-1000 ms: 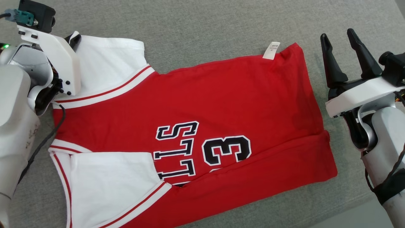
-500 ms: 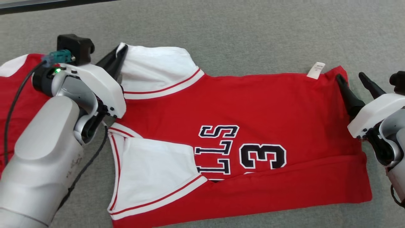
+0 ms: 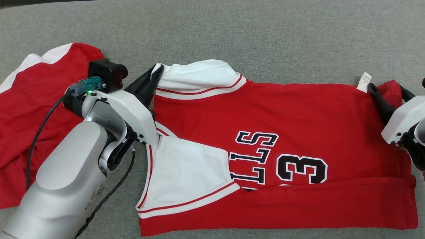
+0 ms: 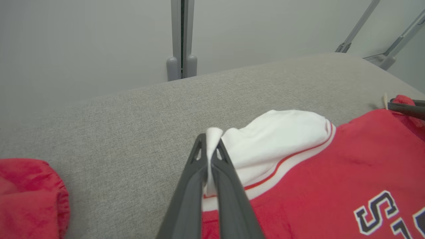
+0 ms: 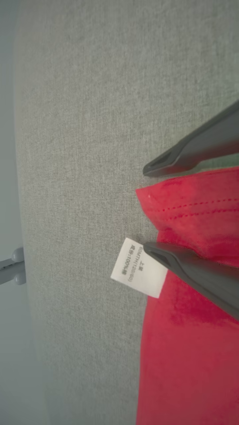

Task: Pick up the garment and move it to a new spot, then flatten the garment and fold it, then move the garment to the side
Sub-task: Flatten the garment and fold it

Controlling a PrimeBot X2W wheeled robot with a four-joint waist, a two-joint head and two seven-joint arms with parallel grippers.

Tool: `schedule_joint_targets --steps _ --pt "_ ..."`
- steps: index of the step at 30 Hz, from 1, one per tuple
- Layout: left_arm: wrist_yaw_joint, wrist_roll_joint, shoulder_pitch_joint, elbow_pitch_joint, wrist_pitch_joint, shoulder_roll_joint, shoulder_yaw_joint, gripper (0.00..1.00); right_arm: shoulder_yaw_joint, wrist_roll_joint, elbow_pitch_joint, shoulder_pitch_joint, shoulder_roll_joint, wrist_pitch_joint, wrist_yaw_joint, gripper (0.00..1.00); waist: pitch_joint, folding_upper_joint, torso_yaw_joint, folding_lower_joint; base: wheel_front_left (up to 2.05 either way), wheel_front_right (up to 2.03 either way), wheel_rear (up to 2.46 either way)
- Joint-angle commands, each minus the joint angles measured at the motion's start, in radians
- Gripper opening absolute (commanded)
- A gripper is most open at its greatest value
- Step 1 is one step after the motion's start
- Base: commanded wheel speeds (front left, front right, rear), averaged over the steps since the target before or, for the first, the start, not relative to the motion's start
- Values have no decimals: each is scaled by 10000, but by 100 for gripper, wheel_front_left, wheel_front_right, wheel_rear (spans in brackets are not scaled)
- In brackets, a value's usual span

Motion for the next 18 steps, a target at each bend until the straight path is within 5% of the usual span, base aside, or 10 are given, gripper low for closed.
schedule_joint_targets --steps 1,3,5,6,18 --pt "78 -38 131 -54 15 60 7 0 71 39 54 -109 -74 49 -18 100 29 0 33 0 0 0 0" --pt "93 -32 189 -154 51 85 -21 0 256 149 156 -217 -84 144 -18 100 53 0 66 0 0 0 0" --pt "122 -32 188 -232 60 104 -49 0 407 226 303 -294 -136 181 -18 5 64 0 75 0 0 0 0" --pt "145 -37 183 -264 68 117 -52 0 466 211 408 -329 -166 175 -18 0 65 0 72 0 0 0 0" --pt "528 131 -249 -78 -143 409 242 0 807 226 1015 -1032 -30 -1110 -18 0 210 0 -247 0 0 0 0"
